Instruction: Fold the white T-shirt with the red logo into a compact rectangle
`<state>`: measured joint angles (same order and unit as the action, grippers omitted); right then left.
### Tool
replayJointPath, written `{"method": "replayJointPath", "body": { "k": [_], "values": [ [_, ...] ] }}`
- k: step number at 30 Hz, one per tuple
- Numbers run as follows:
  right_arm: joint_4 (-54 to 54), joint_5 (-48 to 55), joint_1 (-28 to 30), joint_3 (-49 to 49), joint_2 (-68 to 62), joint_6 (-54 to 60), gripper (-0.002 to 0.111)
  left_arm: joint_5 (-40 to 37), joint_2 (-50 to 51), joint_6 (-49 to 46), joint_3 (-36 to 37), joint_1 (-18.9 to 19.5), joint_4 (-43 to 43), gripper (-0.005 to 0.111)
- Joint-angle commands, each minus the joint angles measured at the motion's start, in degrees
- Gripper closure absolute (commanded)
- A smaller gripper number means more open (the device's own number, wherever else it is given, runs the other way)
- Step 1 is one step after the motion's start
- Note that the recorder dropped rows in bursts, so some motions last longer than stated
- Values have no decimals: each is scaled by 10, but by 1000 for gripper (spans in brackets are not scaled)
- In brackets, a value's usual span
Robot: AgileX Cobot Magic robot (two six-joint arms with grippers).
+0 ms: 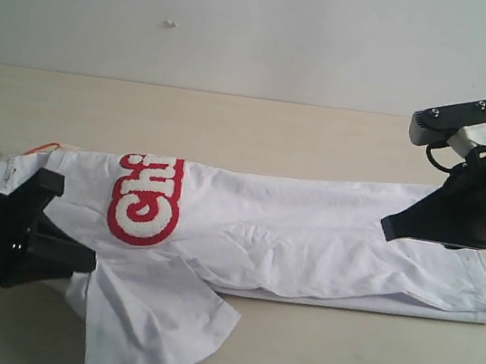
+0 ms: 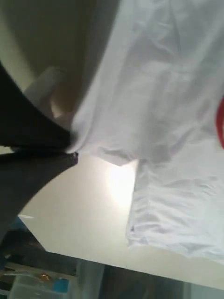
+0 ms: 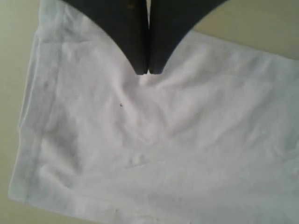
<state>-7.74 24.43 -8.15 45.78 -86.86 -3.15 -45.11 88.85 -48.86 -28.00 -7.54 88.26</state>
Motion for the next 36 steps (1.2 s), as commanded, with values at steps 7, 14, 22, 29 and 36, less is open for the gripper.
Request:
{"method": "replayJointPath", "body": {
  "k": [7,14,22,29,36],
  "values": [
    [13,2,2,-2,3,4,108,47,84,-16,-100,3,110,106],
    [13,2,2,-2,3,4,108,12,191,-17,-193,13,117,106],
    [13,-3,2,-2,2,5,108,-5,211,-17,-250,76,117,78],
    [13,-5,2,-2,2,5,108,-49,211,-51,-255,105,117,48],
    [13,-5,2,-2,2,5,108,-105,211,-46,-255,109,-9,72]
  ]
}}
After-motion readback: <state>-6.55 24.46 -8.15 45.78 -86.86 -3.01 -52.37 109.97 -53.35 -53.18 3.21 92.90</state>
